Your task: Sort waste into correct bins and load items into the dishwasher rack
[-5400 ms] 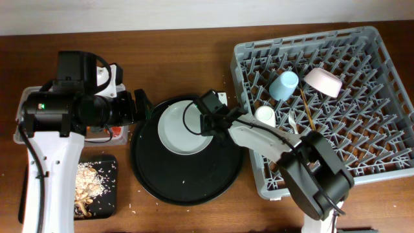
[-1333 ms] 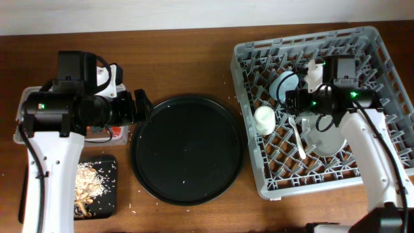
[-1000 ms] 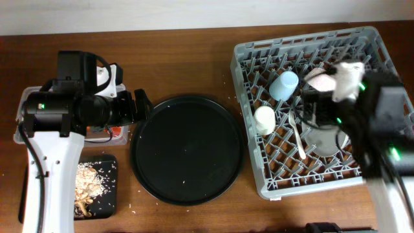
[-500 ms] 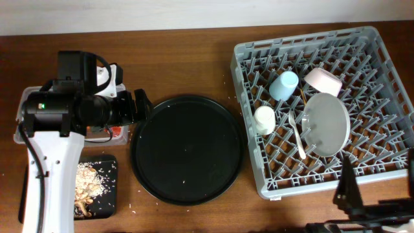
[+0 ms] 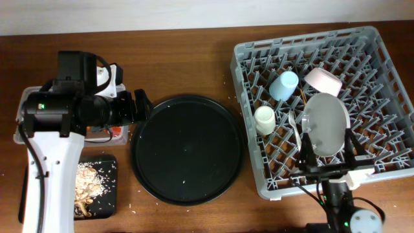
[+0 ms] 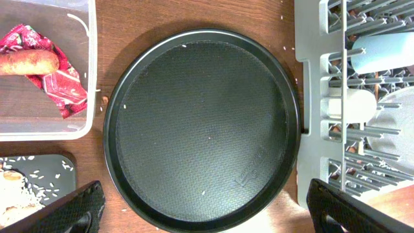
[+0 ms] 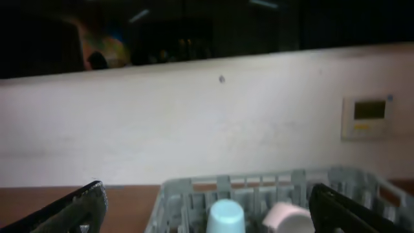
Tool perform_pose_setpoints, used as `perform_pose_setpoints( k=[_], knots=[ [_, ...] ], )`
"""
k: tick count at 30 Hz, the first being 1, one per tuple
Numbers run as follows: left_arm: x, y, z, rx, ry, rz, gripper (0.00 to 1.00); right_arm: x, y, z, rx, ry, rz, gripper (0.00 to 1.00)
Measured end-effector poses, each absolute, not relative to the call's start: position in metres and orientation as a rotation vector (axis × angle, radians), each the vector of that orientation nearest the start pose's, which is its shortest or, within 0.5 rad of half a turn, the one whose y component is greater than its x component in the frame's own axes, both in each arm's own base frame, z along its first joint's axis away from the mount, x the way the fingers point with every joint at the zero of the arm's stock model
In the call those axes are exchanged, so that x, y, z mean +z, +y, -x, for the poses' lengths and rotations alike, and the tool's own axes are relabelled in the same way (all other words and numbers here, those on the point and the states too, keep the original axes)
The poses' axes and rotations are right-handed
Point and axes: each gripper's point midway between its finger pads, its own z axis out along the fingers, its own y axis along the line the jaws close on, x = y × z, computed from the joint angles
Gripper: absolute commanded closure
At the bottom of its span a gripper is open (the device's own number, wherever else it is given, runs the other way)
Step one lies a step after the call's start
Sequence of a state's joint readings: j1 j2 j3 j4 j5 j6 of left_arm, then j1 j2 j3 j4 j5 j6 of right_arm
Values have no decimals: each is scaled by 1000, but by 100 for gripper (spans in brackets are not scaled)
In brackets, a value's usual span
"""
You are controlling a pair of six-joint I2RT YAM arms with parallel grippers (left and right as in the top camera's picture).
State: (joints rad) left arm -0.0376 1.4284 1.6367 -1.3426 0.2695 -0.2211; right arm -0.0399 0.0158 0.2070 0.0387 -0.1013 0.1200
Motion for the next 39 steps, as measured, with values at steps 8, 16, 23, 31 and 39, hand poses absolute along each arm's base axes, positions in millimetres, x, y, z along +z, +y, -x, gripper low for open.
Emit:
perform_pose_setpoints(
  k=[8, 16, 23, 31, 39],
  knots=[
    [267, -57, -309, -441, 2706, 167, 1, 225, 19, -239, 156, 1457, 11, 1],
    [267, -57, -309, -441, 2706, 167, 1, 162, 42, -242, 58, 1598, 316, 1],
    [267, -57, -309, -441, 2706, 167, 1, 164, 35, -244, 1, 1591, 311, 1],
    [267, -57, -309, -441, 2706, 167, 1, 158, 14, -246, 1, 1641, 116, 1],
    [267, -57, -309, -442, 2706, 167, 1, 158, 14, -246, 13, 1643, 101, 1]
  ],
)
